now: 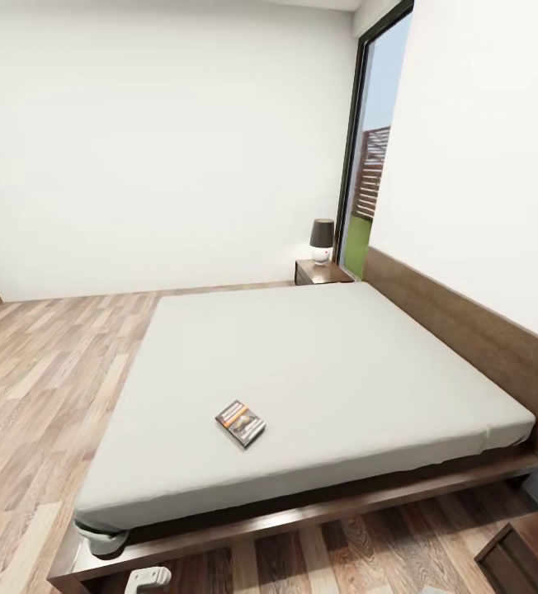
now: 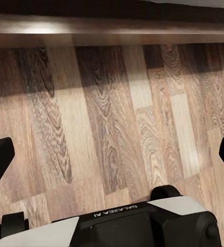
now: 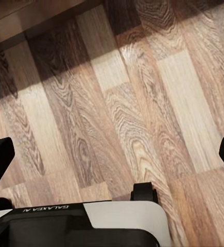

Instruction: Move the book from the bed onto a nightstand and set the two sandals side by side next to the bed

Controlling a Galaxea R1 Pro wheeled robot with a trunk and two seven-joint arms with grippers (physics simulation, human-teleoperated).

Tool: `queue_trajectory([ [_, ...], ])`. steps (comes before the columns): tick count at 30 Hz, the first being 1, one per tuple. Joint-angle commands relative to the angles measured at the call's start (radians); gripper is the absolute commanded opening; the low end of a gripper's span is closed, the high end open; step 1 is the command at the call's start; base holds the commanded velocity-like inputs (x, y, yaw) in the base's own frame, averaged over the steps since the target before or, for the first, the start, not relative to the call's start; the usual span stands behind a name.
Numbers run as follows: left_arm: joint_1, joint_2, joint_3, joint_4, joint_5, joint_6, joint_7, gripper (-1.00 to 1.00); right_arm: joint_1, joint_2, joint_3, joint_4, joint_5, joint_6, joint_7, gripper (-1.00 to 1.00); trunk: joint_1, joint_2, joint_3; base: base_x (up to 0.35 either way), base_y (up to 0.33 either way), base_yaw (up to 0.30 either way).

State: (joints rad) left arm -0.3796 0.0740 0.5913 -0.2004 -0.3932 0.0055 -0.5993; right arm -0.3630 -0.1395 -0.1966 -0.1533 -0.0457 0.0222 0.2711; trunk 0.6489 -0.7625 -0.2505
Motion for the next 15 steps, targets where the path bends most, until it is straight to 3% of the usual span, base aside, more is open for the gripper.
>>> queue_trajectory([
  [1,-0.001,0.0,0.009,-0.001,-0.009,0.001,-0.005,1.0,-0.001,0.0,-0.004,0.0,-0.005,0.002,0.005,1.0,-0.004,0.006,0.002,0.0,0.0,0.0],
  [15,-0.001,0.0,0.009,-0.001,-0.009,0.001,-0.005,1.0,-0.001,0.0,-0.004,0.0,-0.007,0.002,0.005,1.0,-0.057,0.104,0.046,0.0,0.0,0.0],
])
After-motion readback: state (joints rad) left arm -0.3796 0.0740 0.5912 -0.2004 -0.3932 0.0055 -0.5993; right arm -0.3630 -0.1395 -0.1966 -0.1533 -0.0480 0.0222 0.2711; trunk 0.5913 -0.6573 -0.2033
